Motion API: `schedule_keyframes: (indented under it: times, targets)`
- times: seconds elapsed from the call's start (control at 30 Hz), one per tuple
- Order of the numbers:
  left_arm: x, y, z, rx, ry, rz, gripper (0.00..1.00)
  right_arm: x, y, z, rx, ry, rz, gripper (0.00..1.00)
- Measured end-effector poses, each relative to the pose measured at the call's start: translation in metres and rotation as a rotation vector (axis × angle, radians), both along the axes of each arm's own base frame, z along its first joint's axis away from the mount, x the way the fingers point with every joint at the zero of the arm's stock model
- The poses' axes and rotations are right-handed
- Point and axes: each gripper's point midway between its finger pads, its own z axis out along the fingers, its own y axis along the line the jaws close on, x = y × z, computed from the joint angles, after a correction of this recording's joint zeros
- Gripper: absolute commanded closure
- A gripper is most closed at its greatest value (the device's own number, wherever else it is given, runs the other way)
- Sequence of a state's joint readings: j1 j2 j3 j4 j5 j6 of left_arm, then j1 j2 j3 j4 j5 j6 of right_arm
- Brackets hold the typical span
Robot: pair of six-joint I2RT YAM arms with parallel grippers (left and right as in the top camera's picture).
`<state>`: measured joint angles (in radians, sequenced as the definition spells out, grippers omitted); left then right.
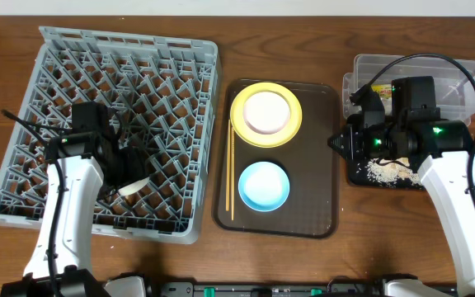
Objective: Sort waste into correct bins and load items into the dishwasher
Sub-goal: 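Lower the white bowl into the dish rack with the left gripper and release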
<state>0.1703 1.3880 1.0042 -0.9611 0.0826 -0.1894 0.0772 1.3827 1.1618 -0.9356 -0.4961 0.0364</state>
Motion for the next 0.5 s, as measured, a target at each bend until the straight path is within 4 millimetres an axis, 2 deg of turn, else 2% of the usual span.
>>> schedule_keyframes:
  times: [0.17,0.27,0.37,0.43,0.5]
  targets:
    - [-0.001,0.005,0.007,0.025,-0.027,0.005,0.92,0.0,0.0,0.0,0.0,0.001,0.0,0.73]
    - [-0.008,0.02,0.016,0.107,-0.039,0.033,0.91,0.0,0.0,0.0,0.0,0.002,0.0,0.73]
    - [-0.011,0.027,0.02,0.144,-0.045,0.056,0.83,-0.001,0.0,0.0,0.0,0.003,0.0,0.73]
    - [-0.012,0.027,0.019,0.146,-0.04,0.06,0.83,-0.001,0.0,0.0,0.0,0.003,0.0,0.73]
    - [-0.014,0.026,0.018,0.14,-0.032,0.061,0.78,-0.001,0.0,0.0,0.0,0.003,0.0,0.73]
